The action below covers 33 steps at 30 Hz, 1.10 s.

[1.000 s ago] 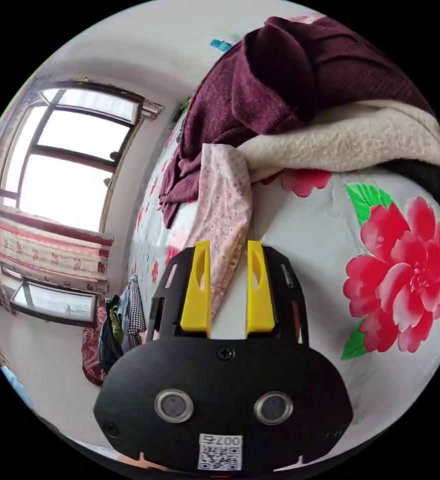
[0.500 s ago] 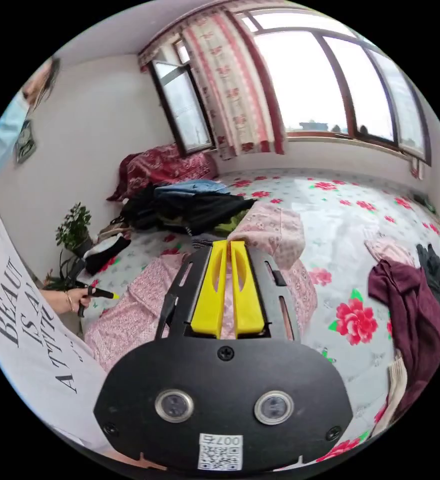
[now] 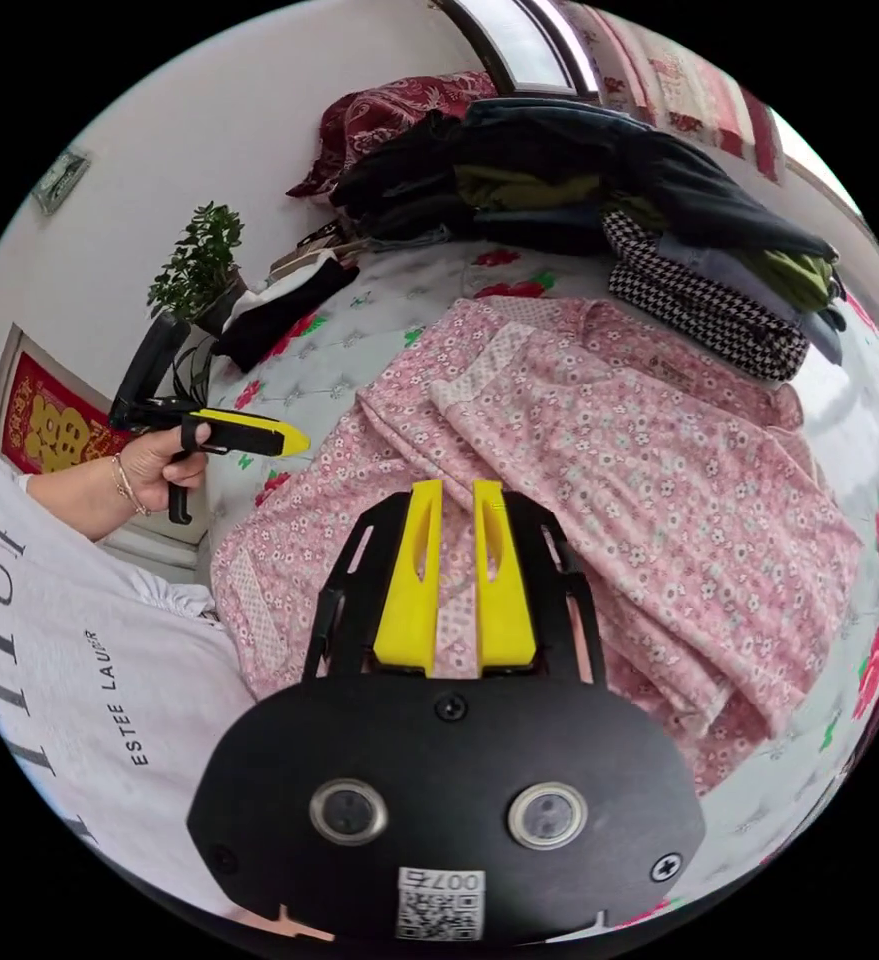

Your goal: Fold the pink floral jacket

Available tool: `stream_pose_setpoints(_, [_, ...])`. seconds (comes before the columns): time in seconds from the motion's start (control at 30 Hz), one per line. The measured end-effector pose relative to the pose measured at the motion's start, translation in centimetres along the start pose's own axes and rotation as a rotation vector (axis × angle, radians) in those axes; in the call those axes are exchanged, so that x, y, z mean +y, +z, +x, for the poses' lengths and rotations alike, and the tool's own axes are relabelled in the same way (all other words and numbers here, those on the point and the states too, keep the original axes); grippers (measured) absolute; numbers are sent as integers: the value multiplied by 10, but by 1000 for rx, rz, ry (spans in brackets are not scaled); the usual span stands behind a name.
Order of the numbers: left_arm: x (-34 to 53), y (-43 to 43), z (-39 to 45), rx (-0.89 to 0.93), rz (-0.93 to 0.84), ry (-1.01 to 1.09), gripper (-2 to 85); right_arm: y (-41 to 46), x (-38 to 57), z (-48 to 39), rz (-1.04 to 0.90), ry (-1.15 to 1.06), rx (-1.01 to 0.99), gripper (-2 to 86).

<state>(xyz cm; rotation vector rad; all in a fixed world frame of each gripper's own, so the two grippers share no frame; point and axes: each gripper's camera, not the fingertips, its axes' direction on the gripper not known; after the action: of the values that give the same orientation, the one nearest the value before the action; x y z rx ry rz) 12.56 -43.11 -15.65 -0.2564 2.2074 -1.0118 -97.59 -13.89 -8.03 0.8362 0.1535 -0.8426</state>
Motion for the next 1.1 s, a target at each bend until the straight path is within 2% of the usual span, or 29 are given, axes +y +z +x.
stream_pose_setpoints(0.13, [-10, 12, -4, 42, -8, 13, 66, -14, -12, 17, 13, 42, 105, 49])
stream_pose_setpoints(0.27, [-17, 17, 0, 79, -20, 39, 73, 5, -32, 23, -82, 90, 40, 44])
stream_pose_setpoints(0.4, [-6, 4, -1, 22, -29, 86, 76, -4, -10, 1, -102, 60, 109, 37])
stream_pose_setpoints(0.53, [32, 5, -11, -48, -126, 115, 81, 10, 53, -29, -333, -35, 302, 24])
stream_pose_setpoints(0.6, [53, 11, -11, -72, -168, 128, 80, 30, 79, -32, -457, 3, 294, 19])
stream_pose_setpoints(0.63, [64, 15, -9, -98, -183, 138, 79, 21, 89, -41, -288, 3, 324, 15])
stream_pose_setpoints(0.73, [75, 29, -1, -117, -151, 138, 62, 29, 99, -45, -182, 83, 379, 17])
stream_pose_setpoints(0.83, [72, 38, 11, -189, -112, 195, 65, 21, 98, -27, -164, 257, 277, 34])
stream_pose_setpoints(0.9, [71, 36, 12, -167, -130, 202, 83, 8, 101, -14, -182, 349, 205, 47])
stream_pose_setpoints(0.97, [83, 22, 8, -134, -94, 210, 83, -21, 123, -10, -112, 408, 128, 60])
stream_pose_setpoints(1.1, [119, 1, -14, -108, -44, 171, 84, -67, 187, -17, -29, 495, 205, 69])
